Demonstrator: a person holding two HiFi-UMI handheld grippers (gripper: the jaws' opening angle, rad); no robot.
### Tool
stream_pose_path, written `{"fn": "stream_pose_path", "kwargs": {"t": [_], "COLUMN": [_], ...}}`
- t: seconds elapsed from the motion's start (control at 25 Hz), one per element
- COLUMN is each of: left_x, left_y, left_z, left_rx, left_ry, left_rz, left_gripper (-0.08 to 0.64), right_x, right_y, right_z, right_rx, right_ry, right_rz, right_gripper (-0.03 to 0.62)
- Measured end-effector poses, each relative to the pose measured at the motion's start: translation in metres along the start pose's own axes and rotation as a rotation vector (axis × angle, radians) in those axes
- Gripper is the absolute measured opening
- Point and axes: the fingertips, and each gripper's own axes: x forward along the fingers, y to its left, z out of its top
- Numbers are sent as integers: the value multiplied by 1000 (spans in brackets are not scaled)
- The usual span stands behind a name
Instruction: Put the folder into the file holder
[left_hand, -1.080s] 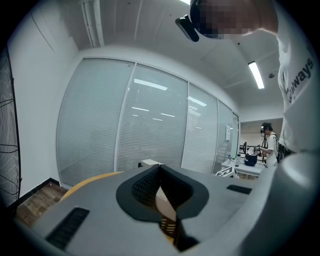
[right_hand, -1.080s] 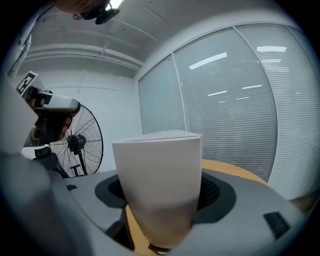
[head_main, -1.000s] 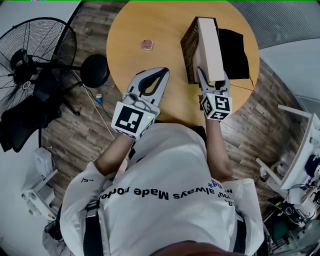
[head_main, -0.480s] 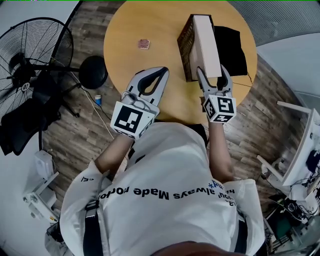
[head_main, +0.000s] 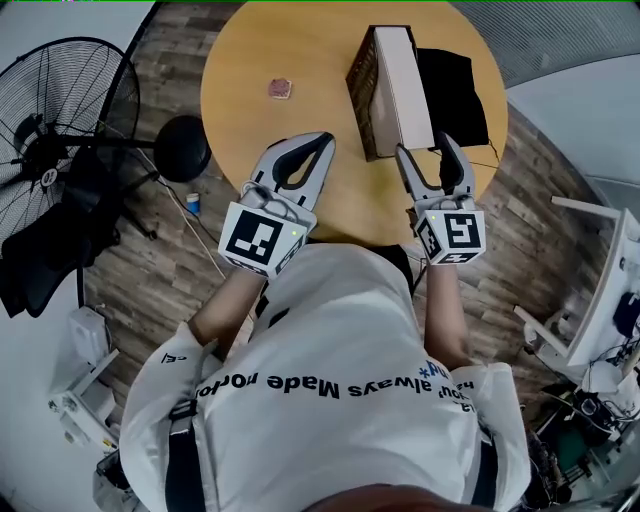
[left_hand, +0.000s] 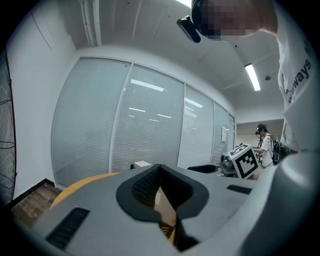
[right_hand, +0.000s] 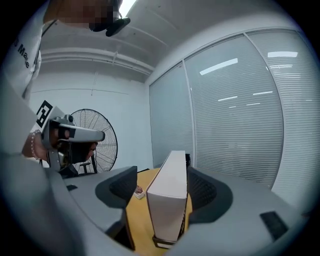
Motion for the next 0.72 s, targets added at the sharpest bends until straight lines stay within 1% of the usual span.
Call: {"fn": "stream_pose_path", "kwargs": {"t": [0.16, 0.4, 0.56, 0.72], "left_x": [1, 2, 1, 1], "left_y": [-6, -6, -5, -6], "left_z": [5, 8, 9, 14], "left_rx": [5, -13, -19, -36], "left_ry": [-7, -15, -19, -29], "left_rz": [-4, -9, -15, -24], "left_gripper": [25, 25, 25, 25], "right_x": [-14, -29, -34, -39], "right_y": [2, 1, 6, 12], "right_z": [12, 33, 46, 56], "right_rx": [-19, -2, -33, -40], "right_ry": [-6, -50, -57, -54], "right_rz": [7, 20, 41, 71], "right_gripper": [320, 230, 201, 170]}}
